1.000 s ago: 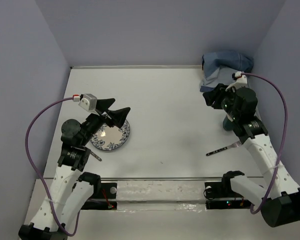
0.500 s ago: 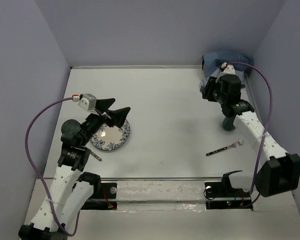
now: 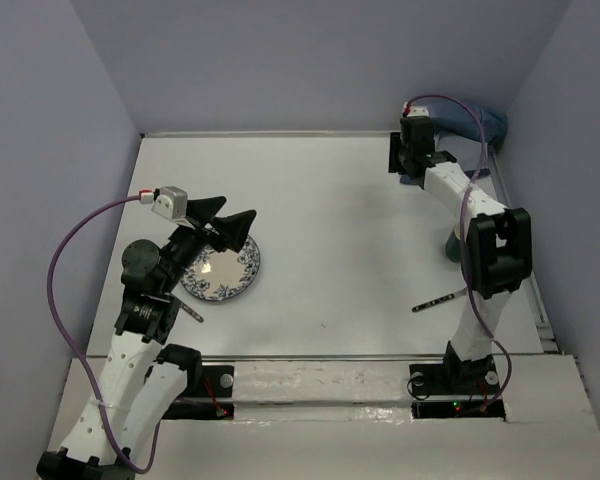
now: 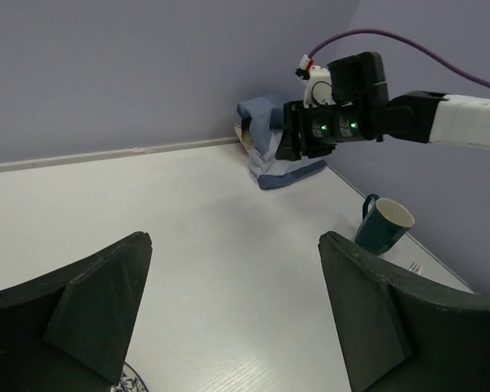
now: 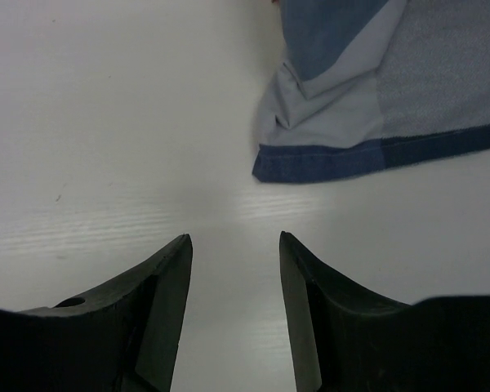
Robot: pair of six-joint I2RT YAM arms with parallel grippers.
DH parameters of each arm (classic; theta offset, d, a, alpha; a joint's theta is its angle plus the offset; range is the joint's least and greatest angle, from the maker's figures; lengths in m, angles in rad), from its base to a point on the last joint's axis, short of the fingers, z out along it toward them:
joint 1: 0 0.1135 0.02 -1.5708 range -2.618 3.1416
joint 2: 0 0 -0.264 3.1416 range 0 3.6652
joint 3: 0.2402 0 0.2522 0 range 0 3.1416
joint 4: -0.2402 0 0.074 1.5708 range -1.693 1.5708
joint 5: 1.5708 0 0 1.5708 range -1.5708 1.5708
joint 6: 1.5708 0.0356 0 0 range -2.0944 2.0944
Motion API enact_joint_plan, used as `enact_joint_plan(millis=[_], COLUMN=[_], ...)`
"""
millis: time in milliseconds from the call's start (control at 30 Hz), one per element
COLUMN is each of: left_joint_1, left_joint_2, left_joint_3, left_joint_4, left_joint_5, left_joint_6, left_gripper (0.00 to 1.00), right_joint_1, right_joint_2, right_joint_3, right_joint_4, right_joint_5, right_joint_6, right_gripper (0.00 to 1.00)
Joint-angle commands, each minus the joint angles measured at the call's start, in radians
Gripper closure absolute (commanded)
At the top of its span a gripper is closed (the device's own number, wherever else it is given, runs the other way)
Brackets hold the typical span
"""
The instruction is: Set the dinner table for one person
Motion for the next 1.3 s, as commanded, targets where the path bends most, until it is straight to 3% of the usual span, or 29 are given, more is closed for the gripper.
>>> enact_joint_plan(millis=[0,267,633,733,867,967,1267], left_joint_1=[-0.007,-0.019,-0.02,-0.02,-0.022,-0.019,-0.005], left_joint_2=[-0.007,0.006,0.007,0.009,0.018,0.03,0.081], left_joint_3=[0.018,0.018,0.021,0.021,0.022,0.024,0.025], left_joint_4=[0.027,0.027,0.031,0.027,0.027,0.013,-0.022], left_joint_5=[-0.01,-0.017,-0.018,-0.024,-0.033,-0.053,-0.118], left_joint_6=[0.002,0.006,0.008,0.011,0.009,0.009,-0.058], left_gripper=[0.08,0.1,0.1,0.11,0.11,0.13,0.2], right_joint_1=[-0.02,-0.047,-0.067,-0.067,-0.067,-0.067,-0.009], right_joint_2=[0.152,0.439,0.602,0.602,0.564,0.492,0.078], right_joint_3=[0.167,0.445,0.57,0.572,0.558,0.511,0.196], right_joint_4=[-0.047,-0.119,-0.151,-0.153,-0.151,-0.136,-0.012], right_joint_5=[0.096,0.136,0.146,0.149,0.153,0.153,0.035], right_joint_6=[-0.069,-0.068,-0.069,-0.066,-0.071,-0.088,-0.206], right_gripper=[0.46,0.46,0.52,0.59,0.89,1.0,1.0])
